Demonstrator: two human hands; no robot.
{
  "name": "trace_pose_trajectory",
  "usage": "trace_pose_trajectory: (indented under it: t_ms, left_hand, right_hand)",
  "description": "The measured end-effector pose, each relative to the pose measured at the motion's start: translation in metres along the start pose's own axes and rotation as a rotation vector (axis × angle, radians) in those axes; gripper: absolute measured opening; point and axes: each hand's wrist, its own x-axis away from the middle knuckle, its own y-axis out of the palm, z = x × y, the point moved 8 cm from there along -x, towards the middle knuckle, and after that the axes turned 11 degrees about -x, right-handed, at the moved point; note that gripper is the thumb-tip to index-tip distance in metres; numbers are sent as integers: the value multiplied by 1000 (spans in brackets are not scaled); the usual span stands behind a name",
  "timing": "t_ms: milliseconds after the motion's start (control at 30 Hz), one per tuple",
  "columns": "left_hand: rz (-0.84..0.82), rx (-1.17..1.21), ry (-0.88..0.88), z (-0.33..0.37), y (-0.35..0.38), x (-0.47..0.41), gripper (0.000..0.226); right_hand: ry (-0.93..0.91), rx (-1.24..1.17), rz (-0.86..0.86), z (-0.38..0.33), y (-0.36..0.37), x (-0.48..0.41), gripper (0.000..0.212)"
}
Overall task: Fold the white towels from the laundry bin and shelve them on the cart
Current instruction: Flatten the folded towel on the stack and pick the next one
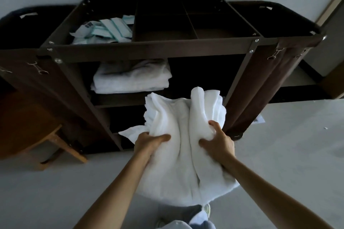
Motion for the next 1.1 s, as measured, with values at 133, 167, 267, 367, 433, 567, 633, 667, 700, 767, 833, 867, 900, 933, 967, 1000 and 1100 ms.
trace_pose_trajectory:
  t_ms: [133, 167, 267, 367, 433, 567, 633, 667, 700, 767, 833, 867, 900, 933, 967, 1000, 1100]
  left_hand:
    - [24, -169, 38, -5, -7, 11, 61]
    - [40, -207, 54, -4, -9, 14, 62]
    - [81, -288, 135, 9, -13, 18, 58]
    - [112, -426, 243, 33, -12, 25, 61]
    - [119, -554, 305, 48, -7, 32, 69]
    - [70, -756, 339, 52, 18, 40, 102]
    - [66, -794, 338, 51, 27, 42, 98]
    - [73, -796, 332, 51, 29, 42, 93]
    - [82, -799, 329, 52, 29, 42, 88]
    - [106, -816, 347, 58, 28, 43, 79]
    - [155, -836, 384, 69, 23, 43, 68]
    - [179, -846, 403, 76, 20, 45, 65]
    - [205, -851, 427, 82, 18, 47, 63]
    - [235, -854, 456, 89, 15, 49, 62]
    - [262, -854, 484, 95, 14, 51, 62]
    - [286, -856, 510, 100, 14, 54, 63]
    - [321, -911, 570, 107, 21, 61, 67]
  right_hand:
    - [24, -3, -29, 8, 13, 10, 63]
    - [34, -17, -34, 12, 15, 12, 63]
    - [84, -104, -30, 27, 16, 10, 62]
    - [126, -186, -13, 37, 15, 6, 61]
    - [125, -236, -4, 38, 17, 6, 59]
    - [138, -301, 11, 47, 19, 15, 55]
    - [141, -311, 21, 51, 17, 15, 55]
    - [146, -312, 15, 53, 17, 16, 55]
    - [153, -308, 1, 56, 18, 15, 55]
    - [176, -319, -31, 63, 18, 14, 57]
    - [229, -395, -61, 75, 18, 11, 59]
    - [283, -443, -84, 84, 20, 10, 62]
    - [340, -471, -120, 92, 24, 9, 66]
    - [398, -472, -165, 99, 30, 8, 73]
    - [451, -466, -222, 104, 37, 9, 81]
    - [494, -477, -284, 105, 43, 10, 86]
    - [510, -645, -366, 82, 47, 4, 86]
